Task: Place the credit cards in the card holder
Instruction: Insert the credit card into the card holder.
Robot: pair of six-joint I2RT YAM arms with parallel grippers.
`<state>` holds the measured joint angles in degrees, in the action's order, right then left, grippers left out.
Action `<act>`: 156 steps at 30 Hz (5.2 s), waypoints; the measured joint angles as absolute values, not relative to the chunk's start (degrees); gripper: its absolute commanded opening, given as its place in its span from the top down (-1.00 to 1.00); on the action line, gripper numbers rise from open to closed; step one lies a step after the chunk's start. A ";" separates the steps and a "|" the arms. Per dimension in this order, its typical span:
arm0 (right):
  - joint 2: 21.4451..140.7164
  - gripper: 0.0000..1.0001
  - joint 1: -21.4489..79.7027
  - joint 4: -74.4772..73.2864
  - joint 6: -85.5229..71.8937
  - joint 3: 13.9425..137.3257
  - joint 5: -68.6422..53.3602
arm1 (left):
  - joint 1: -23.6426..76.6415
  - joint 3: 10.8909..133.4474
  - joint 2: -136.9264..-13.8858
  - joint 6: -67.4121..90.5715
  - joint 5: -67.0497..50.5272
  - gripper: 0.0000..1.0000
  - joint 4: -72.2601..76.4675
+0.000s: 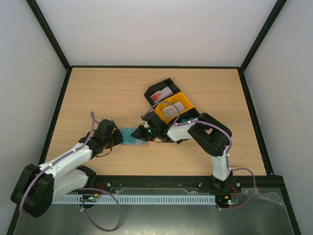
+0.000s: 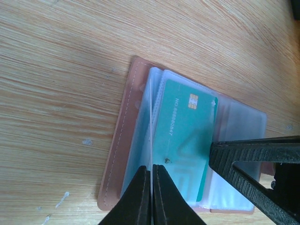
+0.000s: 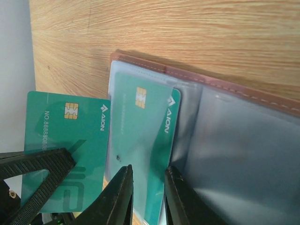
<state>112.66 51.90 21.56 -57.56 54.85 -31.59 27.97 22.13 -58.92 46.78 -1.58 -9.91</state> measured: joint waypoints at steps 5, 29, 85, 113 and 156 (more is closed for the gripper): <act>112.60 0.49 51.94 23.18 -57.12 54.85 -32.03 | 27.97 22.17 -56.47 46.83 -0.56 0.95 -11.77; 84.03 -0.27 50.26 43.53 -61.28 37.91 -31.53 | 27.94 27.66 -43.46 50.26 -13.61 0.95 4.19; 88.97 -0.12 47.66 66.39 -72.64 29.15 -38.83 | 23.44 28.49 -45.21 51.66 -23.16 0.95 5.19; 100.71 0.07 59.66 -4.43 -43.97 52.58 -3.49 | 23.44 14.06 -61.89 46.24 -16.88 0.95 15.42; 102.04 0.27 60.69 -6.98 -50.19 53.87 0.62 | 24.18 12.36 -76.49 50.96 -18.46 0.95 33.89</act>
<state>102.04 60.69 -6.98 -50.19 53.87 0.62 24.18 12.36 -76.49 50.96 -18.46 33.89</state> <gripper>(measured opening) 0.375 0.029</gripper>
